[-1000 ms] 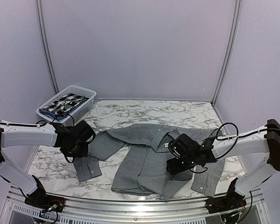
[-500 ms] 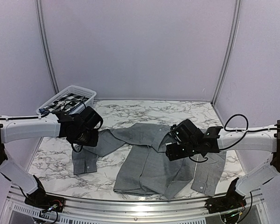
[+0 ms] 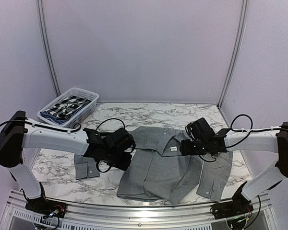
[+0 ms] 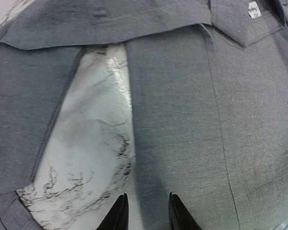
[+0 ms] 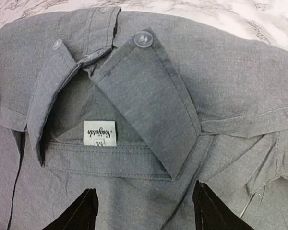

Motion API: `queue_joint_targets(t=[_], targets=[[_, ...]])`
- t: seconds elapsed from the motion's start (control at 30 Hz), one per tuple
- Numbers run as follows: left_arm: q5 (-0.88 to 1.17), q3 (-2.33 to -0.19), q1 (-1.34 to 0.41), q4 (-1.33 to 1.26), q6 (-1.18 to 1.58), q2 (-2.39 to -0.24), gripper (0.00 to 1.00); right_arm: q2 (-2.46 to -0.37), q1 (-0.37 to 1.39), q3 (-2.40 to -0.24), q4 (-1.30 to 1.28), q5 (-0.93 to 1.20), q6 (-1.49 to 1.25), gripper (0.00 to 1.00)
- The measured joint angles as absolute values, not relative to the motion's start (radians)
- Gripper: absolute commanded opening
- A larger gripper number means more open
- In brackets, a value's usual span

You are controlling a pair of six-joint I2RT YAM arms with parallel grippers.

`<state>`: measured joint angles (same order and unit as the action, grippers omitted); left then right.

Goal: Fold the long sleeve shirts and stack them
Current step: Flatten out the crumpled shirt at the center of the board.

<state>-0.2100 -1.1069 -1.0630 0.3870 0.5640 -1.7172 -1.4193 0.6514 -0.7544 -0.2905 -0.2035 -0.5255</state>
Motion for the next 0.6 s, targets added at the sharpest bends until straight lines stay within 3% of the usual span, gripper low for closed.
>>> queue_joint_targets(t=[0.33, 0.5, 0.6], targets=[[-0.130, -1.140, -1.099, 0.286, 0.556, -1.831, 0.28, -1.568, 0.603, -0.753, -0.174, -0.235, -0.523, 0.56], [-0.119, -1.143, -1.104, 0.270, 0.556, -1.861, 0.28, -1.610, 0.599, -0.757, -0.159, -0.262, -0.516, 0.34], [-0.110, -1.143, -1.111, 0.262, 0.557, -1.878, 0.27, -1.614, 0.598, -0.776, -0.166, -0.287, -0.510, 0.15]])
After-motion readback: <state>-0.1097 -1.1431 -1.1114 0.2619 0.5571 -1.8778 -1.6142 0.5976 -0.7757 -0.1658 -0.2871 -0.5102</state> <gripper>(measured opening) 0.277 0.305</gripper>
